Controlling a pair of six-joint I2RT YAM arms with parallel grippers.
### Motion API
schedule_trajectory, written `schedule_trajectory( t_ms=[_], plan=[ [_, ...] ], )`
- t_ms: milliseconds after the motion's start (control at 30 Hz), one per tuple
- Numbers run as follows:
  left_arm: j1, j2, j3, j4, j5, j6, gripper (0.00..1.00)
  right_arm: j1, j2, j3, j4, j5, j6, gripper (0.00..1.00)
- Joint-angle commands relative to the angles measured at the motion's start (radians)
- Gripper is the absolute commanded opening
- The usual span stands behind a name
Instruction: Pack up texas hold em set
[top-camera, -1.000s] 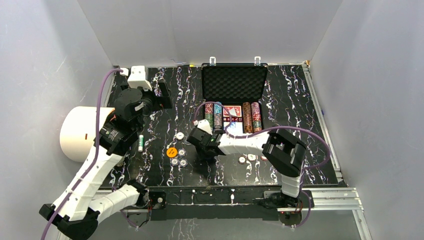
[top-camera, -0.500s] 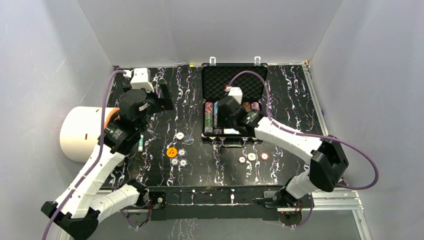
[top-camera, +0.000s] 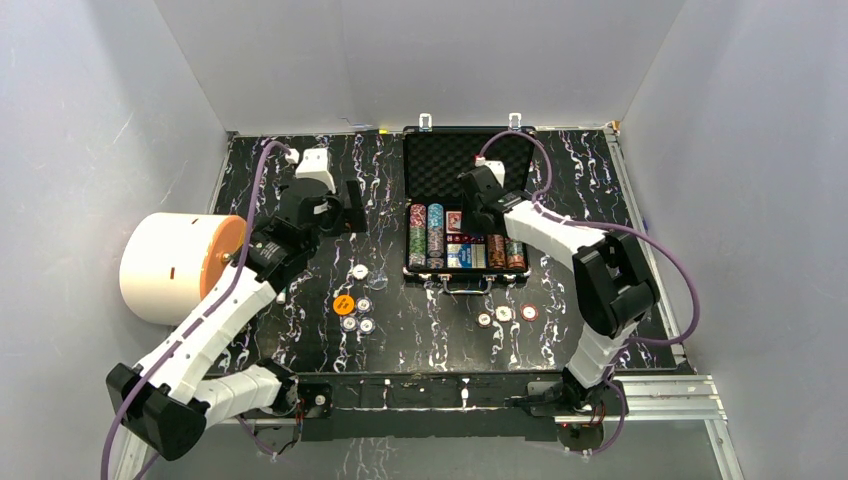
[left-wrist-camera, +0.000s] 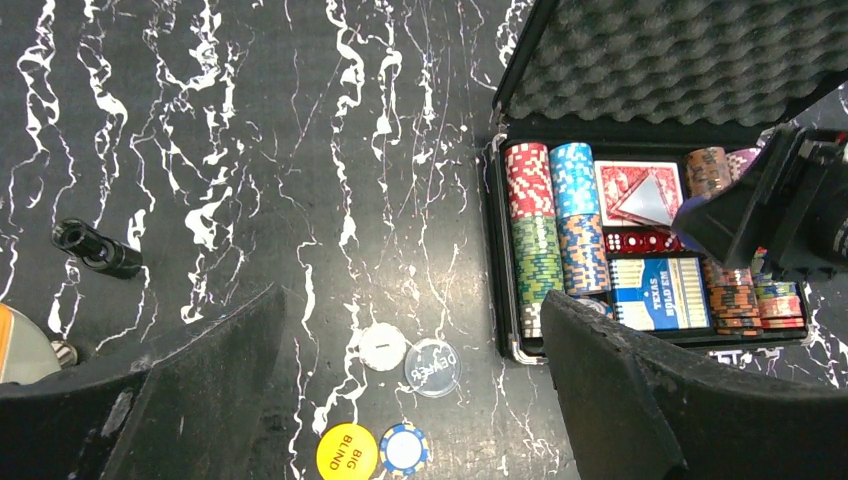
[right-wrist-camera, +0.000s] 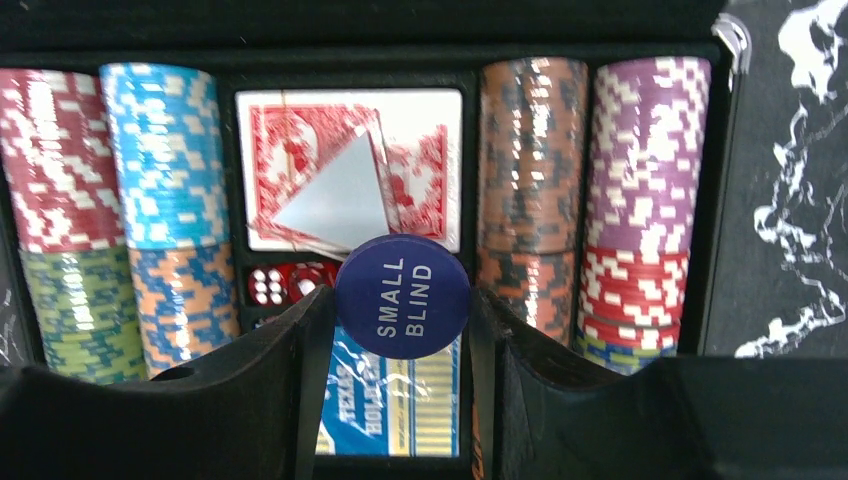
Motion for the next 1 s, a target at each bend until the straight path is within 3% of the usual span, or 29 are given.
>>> schedule_trajectory(
  t_ms=[0, 300, 600, 800, 967],
  plan=[
    [0.007, 0.006, -0.024, 0.019, 0.015, -0.029, 0.98, -0.006, 0.038, 0.083, 0.113, -0.017, -0.065, 0.56],
    [0.007, 0.023, -0.063, 0.043, 0.016, -0.046, 0.98, -0.007, 0.119, 0.121, 0.118, -0.038, -0.086, 0.59],
    [0.008, 0.021, -0.072, 0.046, 0.011, -0.043, 0.98, -0.007, 0.105, 0.136, 0.119, -0.051, -0.121, 0.77],
    [0.009, -0.009, -0.054, 0.039, -0.048, -0.02, 0.98, 0.015, 0.019, 0.137, 0.112, -0.12, -0.121, 0.76],
    [0.01, -0.076, 0.007, 0.059, -0.14, 0.04, 0.98, 0.146, -0.025, 0.148, 0.108, -0.122, -0.123, 0.75]
  ],
)
